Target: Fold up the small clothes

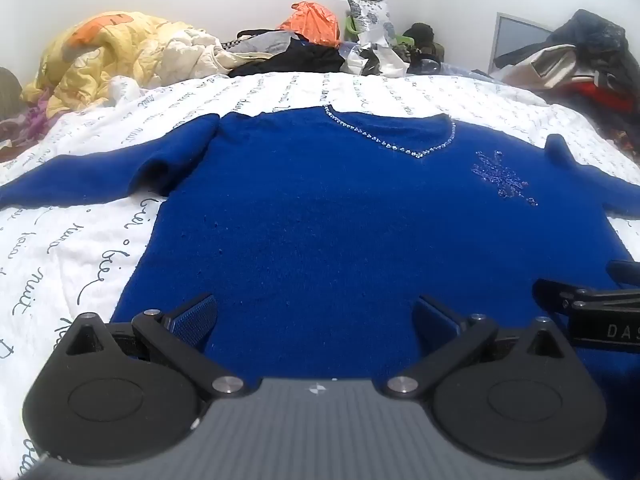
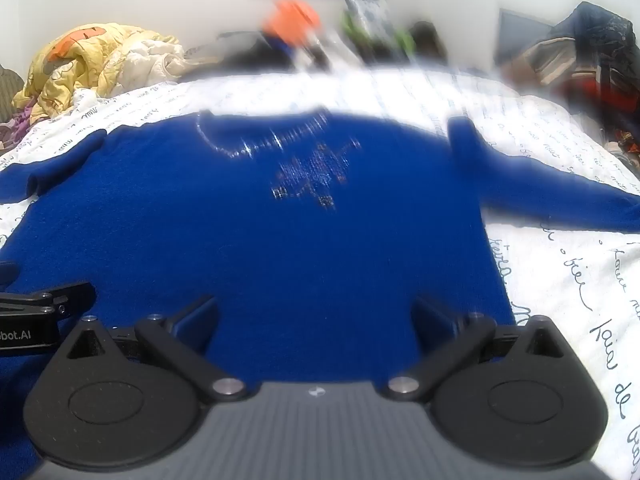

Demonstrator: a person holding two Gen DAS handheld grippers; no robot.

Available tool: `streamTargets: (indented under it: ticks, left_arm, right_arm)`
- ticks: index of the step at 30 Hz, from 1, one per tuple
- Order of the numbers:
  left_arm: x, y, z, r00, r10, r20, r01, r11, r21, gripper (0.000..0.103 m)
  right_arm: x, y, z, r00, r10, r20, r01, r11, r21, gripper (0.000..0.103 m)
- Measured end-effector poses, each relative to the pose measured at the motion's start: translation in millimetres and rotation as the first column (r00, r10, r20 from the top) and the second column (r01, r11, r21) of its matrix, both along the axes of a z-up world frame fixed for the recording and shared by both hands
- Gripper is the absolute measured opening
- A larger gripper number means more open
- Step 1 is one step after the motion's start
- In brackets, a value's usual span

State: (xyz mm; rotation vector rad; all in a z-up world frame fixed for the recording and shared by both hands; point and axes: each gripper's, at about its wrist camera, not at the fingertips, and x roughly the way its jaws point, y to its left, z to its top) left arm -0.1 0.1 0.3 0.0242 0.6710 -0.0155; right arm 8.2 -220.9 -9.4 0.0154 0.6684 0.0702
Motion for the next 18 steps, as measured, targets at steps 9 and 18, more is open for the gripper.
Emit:
streamTargets:
  ticks: [9, 18]
  left_arm:
    - [-5.8, -3.5, 0.7, 1.000, 0.016, -0.003, -0.016, 1.000, 0.000, 0.103]
    - [-2.2, -0.7, 0.1, 1.000, 0.003, -0.010, -0.003, 1.000, -0.017, 0.103]
  right_arm:
    - [0.3, 0.5, -0.1, 1.000, 0.001, -0.018, -0.001, 1.000, -0.014, 0.103]
    - [-0.9, 1.0, -0.4, 1.000, -0.006, -0.008, 0.006, 1.000, -0.014, 0.103]
